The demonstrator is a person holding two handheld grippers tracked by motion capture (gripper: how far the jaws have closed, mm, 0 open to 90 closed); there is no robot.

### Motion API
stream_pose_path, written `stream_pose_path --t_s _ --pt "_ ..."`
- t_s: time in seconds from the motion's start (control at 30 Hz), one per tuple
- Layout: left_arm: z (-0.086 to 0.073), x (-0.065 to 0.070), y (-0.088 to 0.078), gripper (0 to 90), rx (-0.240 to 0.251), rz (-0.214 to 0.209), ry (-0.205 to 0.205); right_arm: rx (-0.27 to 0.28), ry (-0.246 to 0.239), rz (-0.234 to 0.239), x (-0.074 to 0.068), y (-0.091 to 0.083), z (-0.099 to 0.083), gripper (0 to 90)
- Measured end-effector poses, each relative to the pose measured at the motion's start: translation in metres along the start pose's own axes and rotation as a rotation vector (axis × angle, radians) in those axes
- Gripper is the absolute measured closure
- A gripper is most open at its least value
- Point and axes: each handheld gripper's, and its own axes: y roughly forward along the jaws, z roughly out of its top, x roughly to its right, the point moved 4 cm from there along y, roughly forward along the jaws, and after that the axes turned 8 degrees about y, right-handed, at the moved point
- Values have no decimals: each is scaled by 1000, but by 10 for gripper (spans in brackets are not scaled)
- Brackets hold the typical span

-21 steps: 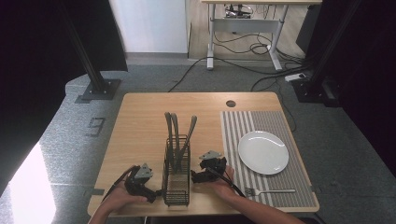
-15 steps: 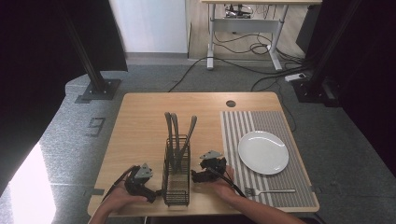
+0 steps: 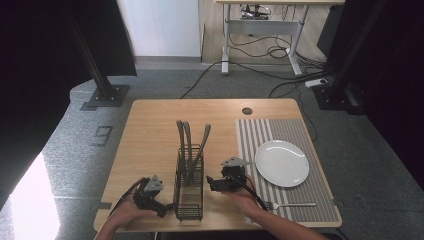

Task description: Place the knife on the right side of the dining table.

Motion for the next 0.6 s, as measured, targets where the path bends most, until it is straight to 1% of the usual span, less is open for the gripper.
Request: stream_pose_path --t_s 0.03,0.17,0.27,0.33,0.4,0.47,0.5,0.53,0.6 --pt "0 0 0 0 0 0 0 10 8 11 3 -4 3 101" --pt "0 0 0 0 0 0 0 32 10 12 6 -11 8 105" --pt "0 0 0 0 1 -1 0 31 11 35 7 -17 12 105" --pt "0 0 0 0 2 0 0 37 14 36 8 -18 14 106" --pt "0 0 0 0 -1 -1 4 51 29 41 9 -24 18 108" --pt "0 0 0 0 -2 0 6 57 30 41 10 -26 20 109" --pt "0 0 0 0 -1 -2 4 74 32 41 12 -30 24 111" --pt "0 0 0 0 -1 -2 4 74 32 41 12 -30 24 111" --pt "-1 0 -1 0 -2 -2 6 84 13 43 14 -35 29 117"
